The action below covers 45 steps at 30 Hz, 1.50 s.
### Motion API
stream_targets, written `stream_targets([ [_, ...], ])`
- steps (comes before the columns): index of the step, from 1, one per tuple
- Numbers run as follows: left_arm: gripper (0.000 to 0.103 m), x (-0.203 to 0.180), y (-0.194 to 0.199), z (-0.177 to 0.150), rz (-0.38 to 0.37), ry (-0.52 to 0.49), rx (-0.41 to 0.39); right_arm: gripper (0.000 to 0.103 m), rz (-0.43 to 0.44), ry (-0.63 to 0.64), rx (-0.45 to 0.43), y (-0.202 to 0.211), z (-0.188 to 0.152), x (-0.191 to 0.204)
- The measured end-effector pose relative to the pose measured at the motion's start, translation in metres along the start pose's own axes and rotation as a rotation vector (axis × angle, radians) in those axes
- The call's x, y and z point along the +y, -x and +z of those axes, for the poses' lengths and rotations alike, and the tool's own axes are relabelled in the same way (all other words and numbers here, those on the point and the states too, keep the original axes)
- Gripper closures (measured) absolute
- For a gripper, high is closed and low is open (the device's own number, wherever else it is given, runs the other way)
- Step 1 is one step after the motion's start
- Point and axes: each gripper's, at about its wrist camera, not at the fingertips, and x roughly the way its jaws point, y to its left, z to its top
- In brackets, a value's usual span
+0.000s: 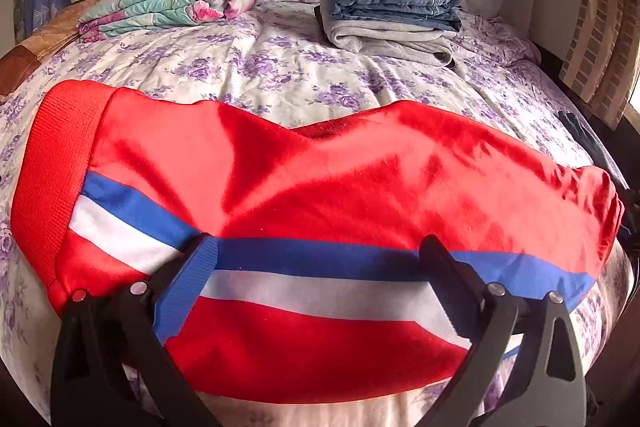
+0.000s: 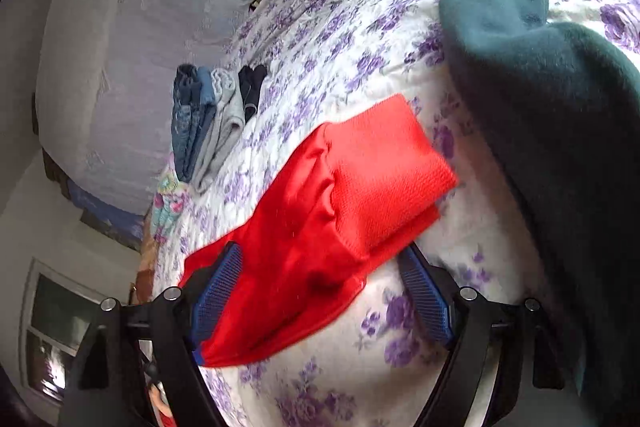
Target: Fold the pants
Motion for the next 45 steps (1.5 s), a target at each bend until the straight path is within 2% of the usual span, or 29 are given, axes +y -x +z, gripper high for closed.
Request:
stream_targets([
  [2, 0.005, -0.002, 0.001, -0.002, 0.006, -0.01, -0.01, 0.032, 0.01, 0.003, -0.026, 0.001, 0.0, -0.002],
  [3, 0.005, -0.002, 0.002, -0.004, 0.006, -0.012, -0.016, 0.045, -0.002, 0.023, -0.039, 0.001, -0.002, -0.002],
  [6, 0.005, 0.0, 0.005, -0.005, -0.006, -0.004, -0.028, 0.072, -0.009, 0.057, -0.077, 0.003, -0.008, -0.012],
  [8, 0.005, 0.0, 0.006, -0.005, 0.0, -0.003, -0.025, 0.077, 0.015, 0.066, -0.101, 0.005, -0.009, -0.016],
  [10, 0.005, 0.0, 0.014, -0.008, 0.029, -0.003, -0.04, 0.078, -0.014, 0.107, -0.131, 0.006, -0.012, -0.009],
  [12, 0.005, 0.005, 0.029, -0.014, 0.089, 0.008, -0.073, 0.078, -0.07, 0.181, -0.164, 0.01, -0.015, 0.006],
  [15, 0.005, 0.024, 0.054, -0.023, 0.092, 0.05, -0.116, 0.078, -0.14, 0.312, -0.226, 0.015, -0.018, 0.038],
  [18, 0.005, 0.046, 0.077, -0.032, 0.036, 0.111, -0.15, 0.078, -0.224, 0.512, -0.284, 0.014, -0.029, 0.088],
  [23, 0.005, 0.067, 0.093, -0.042, 0.085, 0.18, -0.193, 0.078, -0.341, 0.92, -0.319, -0.02, -0.077, 0.178],
  [26, 0.005, 0.075, 0.099, -0.049, 0.072, 0.201, -0.206, 0.078, -0.39, 1.178, -0.28, -0.063, -0.122, 0.221],
  [29, 0.005, 0.083, 0.104, -0.054, 0.087, 0.219, -0.217, 0.078, -0.381, 1.389, -0.155, -0.113, -0.175, 0.242],
  [31, 0.005, 0.088, 0.106, -0.053, 0.098, 0.23, -0.216, 0.07, -0.348, 1.469, -0.006, -0.142, -0.203, 0.243],
  [32, 0.005, 0.092, 0.109, -0.054, 0.099, 0.242, -0.221, 0.061, -0.34, 1.495, 0.036, -0.148, -0.215, 0.243],
  [33, 0.005, 0.095, 0.111, -0.054, 0.091, 0.259, -0.228, 0.058, -0.348, 1.521, 0.011, -0.147, -0.223, 0.244],
  [34, 0.005, 0.098, 0.113, -0.055, 0.08, 0.272, -0.233, 0.055, -0.334, 1.53, -0.004, -0.14, -0.227, 0.246],
  [35, 0.005, 0.101, 0.114, -0.055, 0.069, 0.283, -0.235, 0.051, -0.289, 1.502, 0.017, -0.131, -0.223, 0.247],
  [37, 0.005, 0.106, 0.114, -0.056, 0.051, 0.304, -0.234, 0.05, -0.151, 1.354, 0.041, -0.102, -0.201, 0.251],
  [39, 0.005, 0.108, 0.11, -0.058, 0.034, 0.323, -0.224, 0.05, -0.073, 1.201, 0.007, -0.078, -0.173, 0.251],
  [41, 0.005, 0.108, 0.104, -0.059, 0.02, 0.333, -0.208, 0.05, -0.09, 1.077, -0.092, -0.064, -0.145, 0.248],
  [43, 0.005, 0.107, 0.1, -0.059, 0.028, 0.331, -0.201, 0.05, -0.17, 1.016, -0.172, -0.065, -0.129, 0.241],
  [45, 0.005, 0.103, 0.101, -0.059, 0.036, 0.316, -0.2, 0.05, -0.212, 0.994, -0.139, -0.088, -0.125, 0.232],
])
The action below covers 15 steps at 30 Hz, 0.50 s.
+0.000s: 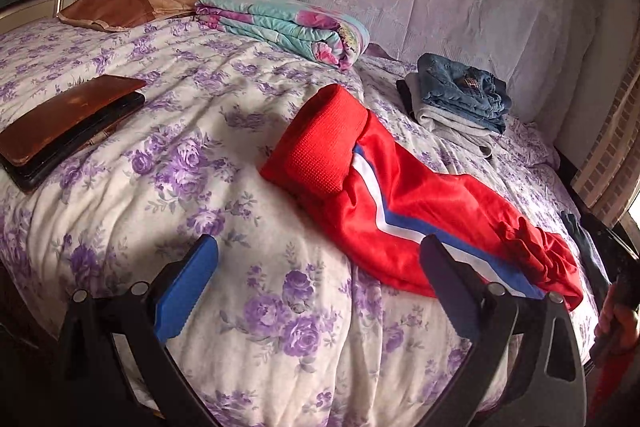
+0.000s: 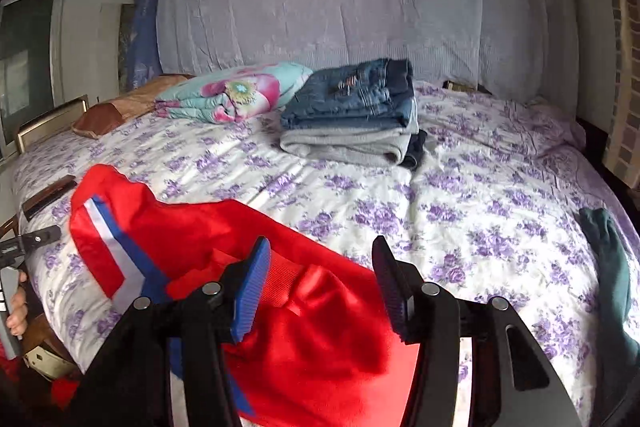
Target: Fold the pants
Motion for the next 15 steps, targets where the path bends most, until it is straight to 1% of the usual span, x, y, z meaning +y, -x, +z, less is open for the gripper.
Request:
stream_targets([
  [1, 0.005, -0.002, 0.001, 0.0, -0.008, -0.004, 0.003, 0.05, 0.003, 0.007, 0.06, -0.017, -0.008, 0.004],
  [2, 0.005, -0.003, 0.001, 0.0, -0.018, -0.005, 0.005, 0.049, 0.017, 0.036, 0.164, -0.039, -0.019, 0.012],
  [3, 0.005, -0.004, 0.002, -0.001, -0.028, -0.004, 0.008, 0.05, 0.033, 0.068, 0.24, -0.056, -0.03, 0.019],
  [4, 0.005, -0.005, 0.002, -0.001, -0.041, -0.002, 0.015, 0.049, 0.023, 0.065, 0.205, -0.054, -0.032, 0.02],
  [6, 0.005, -0.006, -0.001, -0.003, -0.053, 0.001, 0.031, 0.049, 0.062, 0.017, 0.2, -0.04, -0.022, 0.013],
  [7, 0.005, -0.005, -0.003, -0.003, -0.053, 0.005, 0.035, 0.049, 0.09, -0.017, 0.157, -0.028, -0.016, 0.008],
  [8, 0.005, -0.004, -0.004, -0.003, -0.052, 0.012, 0.036, 0.049, 0.097, -0.042, 0.107, -0.017, -0.011, 0.005],
  [9, 0.005, -0.004, -0.005, -0.003, -0.054, 0.019, 0.036, 0.041, 0.092, -0.057, 0.058, -0.005, -0.008, 0.003],
  [10, 0.005, -0.003, -0.006, -0.003, -0.055, 0.025, 0.036, 0.035, 0.08, -0.056, 0.026, 0.003, -0.006, 0.002],
  [11, 0.005, -0.003, -0.007, -0.001, -0.054, 0.032, 0.038, 0.024, 0.068, -0.044, 0.01, 0.005, -0.004, 0.001],
  [12, 0.005, -0.003, -0.01, 0.001, -0.055, 0.043, 0.042, 0.015, 0.058, -0.017, 0.023, 0.002, -0.005, 0.004],
  [13, 0.005, -0.003, -0.013, 0.004, -0.058, 0.056, 0.046, 0.013, 0.058, 0.021, 0.07, -0.008, -0.009, 0.008],
  [15, 0.005, -0.003, -0.023, 0.011, -0.087, 0.078, 0.064, 0.011, 0.086, 0.054, 0.18, -0.048, -0.024, 0.014],
])
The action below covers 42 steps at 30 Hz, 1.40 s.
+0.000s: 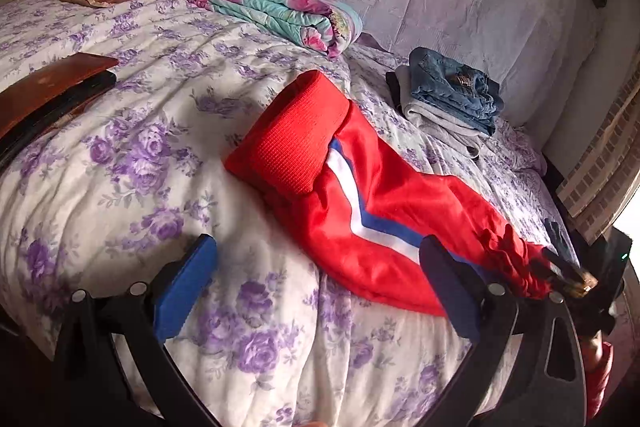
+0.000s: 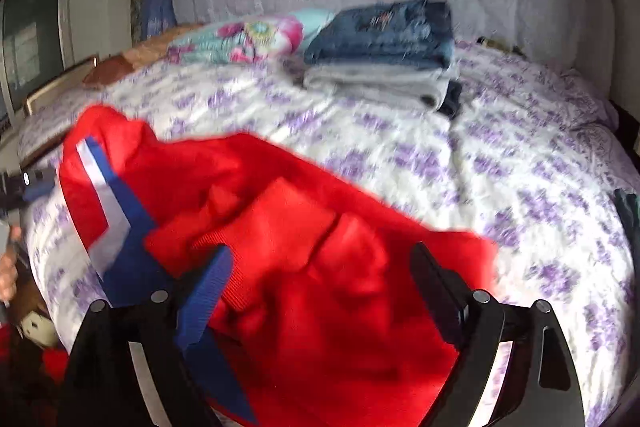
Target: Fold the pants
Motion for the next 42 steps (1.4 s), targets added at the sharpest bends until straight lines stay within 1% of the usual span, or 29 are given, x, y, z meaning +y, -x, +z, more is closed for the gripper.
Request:
stream_targets([
  [1, 0.005, 0.001, -0.005, 0.004, -0.017, 0.012, 0.01, 0.011, 0.036, -0.042, 0.022, -0.008, -0.003, -0.003],
  [3, 0.005, 0.004, -0.014, 0.013, -0.036, 0.052, 0.022, 0.01, 0.098, -0.115, -0.012, -0.002, -0.003, -0.017],
  [4, 0.005, 0.006, -0.018, 0.017, -0.045, 0.078, 0.023, 0.009, 0.131, -0.144, -0.014, -0.003, -0.005, -0.023],
  [6, 0.005, 0.01, -0.024, 0.025, -0.067, 0.125, 0.019, 0.008, 0.179, -0.196, -0.005, -0.006, -0.009, -0.031],
  [8, 0.005, 0.012, -0.03, 0.031, -0.081, 0.152, 0.02, 0.007, 0.209, -0.216, -0.017, -0.005, -0.01, -0.035],
  [12, 0.005, 0.008, -0.038, 0.032, -0.086, 0.147, 0.016, 0.006, 0.224, -0.218, -0.022, -0.005, -0.01, -0.035],
  [14, 0.005, 0.005, -0.039, 0.03, -0.071, 0.134, 0.004, 0.006, 0.238, -0.231, -0.029, -0.003, -0.011, -0.037],
  [16, 0.005, 0.001, -0.042, 0.03, -0.042, 0.106, 0.013, 0.006, 0.256, -0.249, -0.036, -0.003, -0.012, -0.04],
  [18, 0.005, 0.0, -0.043, 0.031, -0.026, 0.108, 0.014, 0.006, 0.267, -0.262, -0.042, -0.002, -0.012, -0.043],
  [23, 0.005, 0.0, -0.042, 0.032, -0.026, 0.107, 0.018, 0.006, 0.274, -0.271, -0.049, -0.001, -0.013, -0.044],
  [24, 0.01, -0.001, -0.041, 0.032, -0.008, 0.107, 0.017, 0.006, 0.275, -0.272, -0.049, -0.001, -0.013, -0.044],
  [25, 0.03, -0.002, -0.04, 0.031, 0.031, 0.107, 0.014, 0.006, 0.273, -0.27, -0.05, -0.001, -0.013, -0.044],
  [26, 0.043, -0.003, -0.039, 0.031, 0.076, 0.103, 0.012, 0.006, 0.273, -0.271, -0.052, -0.001, -0.013, -0.044],
  [27, 0.059, -0.002, -0.039, 0.03, 0.076, 0.099, 0.018, 0.006, 0.271, -0.272, -0.056, 0.0, -0.013, -0.045],
  [28, 0.063, 0.0, -0.039, 0.031, 0.049, 0.105, 0.026, 0.006, 0.265, -0.275, -0.067, 0.002, -0.013, -0.045],
  [29, 0.065, 0.003, -0.038, 0.031, 0.034, 0.114, 0.026, 0.006, 0.255, -0.282, -0.088, 0.007, -0.012, -0.046],
  [32, 0.07, 0.002, -0.031, 0.031, 0.029, 0.105, 0.015, 0.006, 0.234, -0.286, -0.179, 0.033, -0.009, -0.051],
  [34, 0.074, -0.007, -0.023, 0.03, 0.045, 0.069, -0.01, 0.006, 0.18, -0.261, -0.221, 0.051, -0.006, -0.05],
  [35, 0.074, -0.015, -0.019, 0.03, 0.057, 0.043, -0.03, 0.006, 0.144, -0.226, -0.219, 0.055, -0.004, -0.047],
  [36, 0.075, -0.024, -0.012, 0.029, 0.073, 0.009, -0.055, 0.006, 0.101, -0.188, -0.2, 0.055, -0.003, -0.043],
  [37, 0.075, -0.036, -0.007, 0.029, 0.091, -0.03, -0.082, 0.006, 0.034, -0.137, -0.152, 0.046, -0.004, -0.036],
  [38, 0.075, -0.05, 0.0, 0.027, 0.113, -0.081, -0.114, 0.006, -0.036, -0.066, -0.06, 0.028, -0.006, -0.027],
  [39, 0.075, -0.062, 0.005, 0.026, 0.126, -0.124, -0.141, 0.006, -0.086, 0.022, 0.048, 0.004, -0.013, -0.017],
  [40, 0.075, -0.075, 0.011, 0.025, 0.133, -0.16, -0.165, 0.006, -0.099, 0.063, 0.086, -0.007, -0.016, -0.012],
  [42, 0.075, -0.1, 0.019, 0.023, 0.133, -0.231, -0.2, 0.005, -0.063, 0.014, 0.037, 0.008, -0.006, -0.022],
])
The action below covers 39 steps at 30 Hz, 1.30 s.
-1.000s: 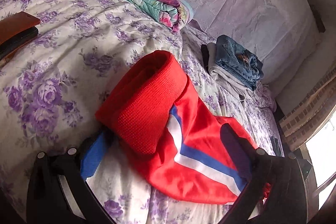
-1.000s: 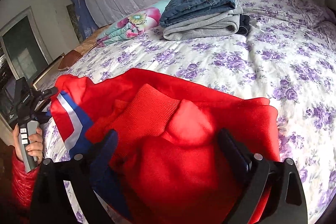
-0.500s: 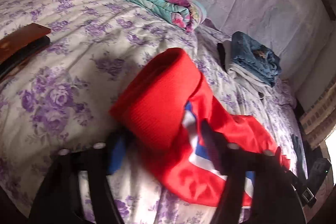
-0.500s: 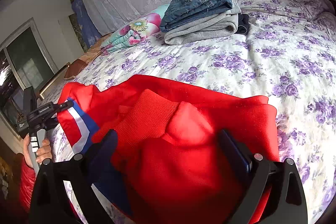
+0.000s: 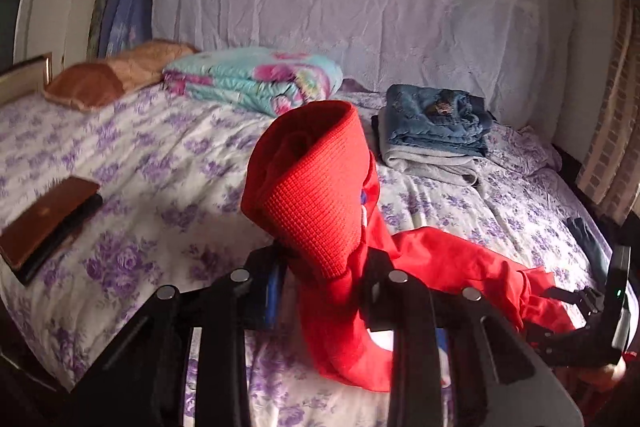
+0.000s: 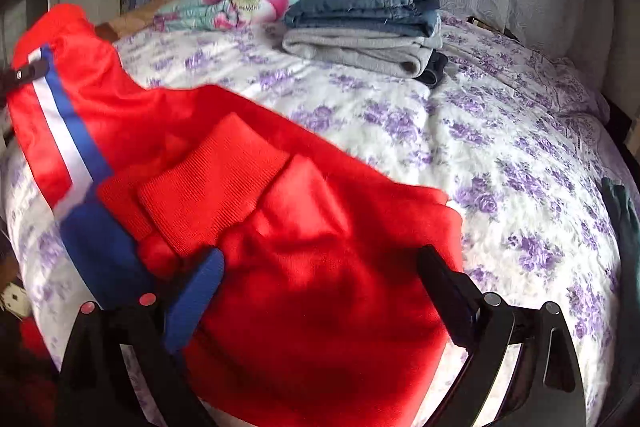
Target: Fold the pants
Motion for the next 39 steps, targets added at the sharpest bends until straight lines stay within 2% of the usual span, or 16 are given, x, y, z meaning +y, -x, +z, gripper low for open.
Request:
stream_targets([
  [2, 0.075, -0.021, 0.008, 0.006, -0.015, -0.056, -0.021, 0.005, -0.012, -0.023, -0.097, 0.018, 0.0, -0.011],
  [5, 0.076, -0.054, 0.012, 0.014, -0.036, -0.147, -0.041, 0.005, -0.026, -0.135, -0.211, 0.048, -0.012, -0.042],
  [8, 0.077, -0.094, 0.012, 0.016, -0.079, -0.231, -0.052, 0.004, -0.058, -0.26, -0.245, 0.062, -0.032, -0.083],
  [10, 0.078, -0.123, 0.01, 0.014, -0.122, -0.282, -0.056, 0.004, -0.062, -0.354, -0.228, 0.06, -0.047, -0.11],
  [12, 0.078, -0.154, 0.006, 0.008, -0.172, -0.333, -0.05, 0.004, -0.003, -0.461, -0.198, 0.051, -0.062, -0.132],
  [14, 0.079, -0.184, 0.001, -0.004, -0.209, -0.387, -0.036, 0.004, 0.087, -0.551, -0.21, 0.048, -0.076, -0.143],
  [17, 0.079, -0.228, -0.013, -0.038, -0.24, -0.483, 0.015, 0.004, 0.159, -0.614, -0.242, 0.047, -0.085, -0.153],
  [19, 0.079, -0.251, -0.021, -0.063, -0.225, -0.565, 0.058, 0.004, 0.19, -0.633, -0.25, 0.046, -0.086, -0.157],
  [21, 0.078, -0.262, -0.026, -0.085, -0.203, -0.623, 0.082, 0.004, 0.212, -0.641, -0.266, 0.048, -0.089, -0.158],
  [24, 0.076, -0.262, -0.014, -0.092, -0.216, -0.644, 0.058, 0.004, 0.234, -0.652, -0.275, 0.049, -0.092, -0.161],
  [29, 0.06, -0.235, -0.004, -0.08, -0.322, -0.531, 0.116, 0.004, 0.236, -0.652, -0.279, 0.051, -0.093, -0.161],
  [30, 0.049, -0.229, -0.004, -0.078, -0.337, -0.512, 0.127, 0.004, 0.233, -0.651, -0.277, 0.051, -0.093, -0.161],
  [31, 0.017, -0.228, -0.003, -0.082, -0.347, -0.5, 0.133, 0.004, 0.227, -0.65, -0.273, 0.051, -0.092, -0.16],
  [32, 0.004, -0.226, -0.003, -0.083, -0.368, -0.479, 0.13, 0.004, 0.218, -0.647, -0.265, 0.051, -0.091, -0.159],
  [34, 0.005, -0.222, 0.001, -0.084, -0.407, -0.427, 0.088, 0.004, 0.184, -0.624, -0.263, 0.053, -0.086, -0.152],
  [39, 0.005, -0.216, 0.004, -0.076, -0.408, -0.379, 0.063, 0.004, 0.082, -0.431, -0.304, 0.068, -0.066, -0.114],
])
